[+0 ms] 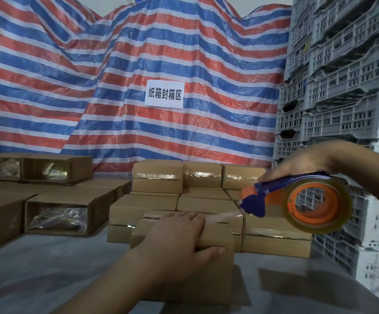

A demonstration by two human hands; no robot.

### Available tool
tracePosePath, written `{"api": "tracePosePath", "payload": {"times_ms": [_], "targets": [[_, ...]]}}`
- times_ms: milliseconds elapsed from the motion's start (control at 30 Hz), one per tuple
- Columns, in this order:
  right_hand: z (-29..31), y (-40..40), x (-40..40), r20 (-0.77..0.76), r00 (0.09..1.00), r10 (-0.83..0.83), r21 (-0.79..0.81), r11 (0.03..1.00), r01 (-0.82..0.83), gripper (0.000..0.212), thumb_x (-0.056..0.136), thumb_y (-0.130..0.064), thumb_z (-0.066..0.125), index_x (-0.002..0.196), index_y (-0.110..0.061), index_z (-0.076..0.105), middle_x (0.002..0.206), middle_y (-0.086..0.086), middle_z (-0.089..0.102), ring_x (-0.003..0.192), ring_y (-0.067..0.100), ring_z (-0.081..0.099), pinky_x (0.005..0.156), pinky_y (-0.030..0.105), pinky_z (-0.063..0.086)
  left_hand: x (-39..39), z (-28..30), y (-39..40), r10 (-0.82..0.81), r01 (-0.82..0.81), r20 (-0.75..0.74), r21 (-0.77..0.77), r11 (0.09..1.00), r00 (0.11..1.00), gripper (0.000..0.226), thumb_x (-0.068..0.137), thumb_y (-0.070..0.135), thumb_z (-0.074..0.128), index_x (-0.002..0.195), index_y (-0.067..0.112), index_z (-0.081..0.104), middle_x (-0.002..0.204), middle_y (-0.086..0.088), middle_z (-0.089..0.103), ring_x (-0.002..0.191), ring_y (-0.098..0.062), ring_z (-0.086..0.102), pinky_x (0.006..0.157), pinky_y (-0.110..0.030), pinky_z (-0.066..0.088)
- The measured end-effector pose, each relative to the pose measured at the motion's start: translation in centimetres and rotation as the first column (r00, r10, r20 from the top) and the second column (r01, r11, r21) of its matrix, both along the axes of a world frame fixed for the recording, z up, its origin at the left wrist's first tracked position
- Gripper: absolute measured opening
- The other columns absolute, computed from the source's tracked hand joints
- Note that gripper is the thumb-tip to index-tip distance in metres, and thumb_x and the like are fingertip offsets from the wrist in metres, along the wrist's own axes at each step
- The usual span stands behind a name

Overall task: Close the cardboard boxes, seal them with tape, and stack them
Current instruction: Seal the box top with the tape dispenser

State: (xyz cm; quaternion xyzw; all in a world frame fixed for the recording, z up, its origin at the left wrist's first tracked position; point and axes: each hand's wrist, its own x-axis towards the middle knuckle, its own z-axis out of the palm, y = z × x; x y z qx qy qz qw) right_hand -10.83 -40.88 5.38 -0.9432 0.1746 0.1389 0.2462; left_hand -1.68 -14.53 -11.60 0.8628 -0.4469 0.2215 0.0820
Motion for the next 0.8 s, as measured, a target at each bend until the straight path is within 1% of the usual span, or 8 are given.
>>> {"api": "tracePosePath", "payload": {"times_ms": [167,233,300,433,500,533,633,800], "targets": [[-2.8,-0.4,-0.2,0.028,1.0,0.011,-0.089,0.996,-0.008,0.047,0.087,-0.064,0.057,0.073,-0.025,0.078,0.064,-0.003,0.064,0.049,0.01,0.057,0.053,0.019,0.048,0.0,0.4,-0.1,-0.041,0.044,-0.048,0.066,0.997,0.998,0.075,0.085,0.079,0.031,0.148,0.051,0.002,0.154,0.008,0.035,0.136,-0.016,0.037,0.107,-0.038,0.032],[-4.0,-0.7,-0.2,0.089,0.996,0.006,-0.151,0.989,0.007,0.053,0.082,-0.071,0.058,0.079,-0.021,0.074,0.067,-0.003,0.067,0.052,0.011,0.059,0.057,0.021,0.049,-0.1,0.9,-0.4,-0.063,0.067,-0.04,0.102,0.992,0.997,0.067,0.087,0.076,0.035,0.145,0.052,0.013,0.143,0.006,0.045,0.121,-0.015,0.047,0.09,-0.031,0.04],[-5.2,-0.9,-0.1,0.131,0.991,0.024,-0.206,0.979,0.003,0.057,0.081,-0.077,0.055,0.078,-0.022,0.072,0.067,-0.004,0.069,0.053,0.009,0.062,0.061,0.023,0.049,-0.3,1.7,-0.7,-0.084,0.091,-0.059,0.125,0.988,0.995,0.061,0.085,0.074,0.045,0.138,0.047,0.031,0.127,0.01,0.054,0.098,-0.006,0.049,0.068,-0.018,0.033],[-6.2,-1.1,-0.2,0.166,0.986,0.022,-0.143,0.99,0.002,0.059,0.081,-0.077,0.054,0.083,-0.021,0.073,0.071,-0.004,0.072,0.058,0.01,0.065,0.065,0.023,0.051,-1.1,2.2,-1.7,-0.129,0.141,-0.129,0.085,0.986,0.983,0.053,0.078,0.08,0.047,0.112,0.041,0.044,0.095,0.018,0.049,0.078,0.0,0.048,0.059,-0.016,0.033],[-6.3,-1.3,-0.4,0.168,0.985,0.038,-0.121,0.992,-0.018,0.065,0.075,-0.079,0.055,0.088,-0.018,0.073,0.074,-0.001,0.072,0.062,0.012,0.065,0.067,0.025,0.051,-1.4,1.5,-2.0,-0.139,0.146,-0.11,0.057,0.988,0.984,0.051,0.081,0.079,0.045,0.117,0.043,0.039,0.101,0.018,0.053,0.082,0.002,0.049,0.065,-0.015,0.033],[-6.4,-1.4,-0.5,0.17,0.985,0.041,-0.103,0.994,-0.024,0.066,0.074,-0.079,0.055,0.089,-0.017,0.074,0.075,0.0,0.072,0.064,0.013,0.065,0.068,0.025,0.051,-1.4,1.1,-2.1,-0.142,0.146,-0.085,0.052,0.988,0.986,0.058,0.083,0.077,0.044,0.13,0.045,0.034,0.118,0.017,0.055,0.096,-0.001,0.052,0.076,-0.016,0.037],[-6.5,-2.3,-1.1,0.175,0.984,0.033,0.039,0.998,-0.041,0.055,0.079,-0.073,0.056,0.076,-0.022,0.077,0.071,0.0,0.07,0.058,0.013,0.063,0.061,0.023,0.051,-1.0,0.6,-2.2,-0.137,0.138,-0.025,0.085,0.987,0.99,0.071,0.089,0.072,0.039,0.149,0.045,0.013,0.158,0.011,0.027,0.139,-0.015,0.034,0.106,-0.032,0.028],[-6.9,-3.5,-2.1,0.175,0.982,0.075,0.227,0.967,-0.114,0.046,0.081,-0.067,0.058,0.067,-0.028,0.079,0.069,-0.001,0.069,0.054,0.011,0.062,0.054,0.019,0.05,-0.9,0.6,-2.1,-0.138,0.138,-0.011,0.084,0.987,0.99,0.071,0.09,0.073,0.037,0.15,0.043,0.014,0.162,0.007,0.02,0.144,-0.017,0.027,0.112,-0.036,0.025]]}}
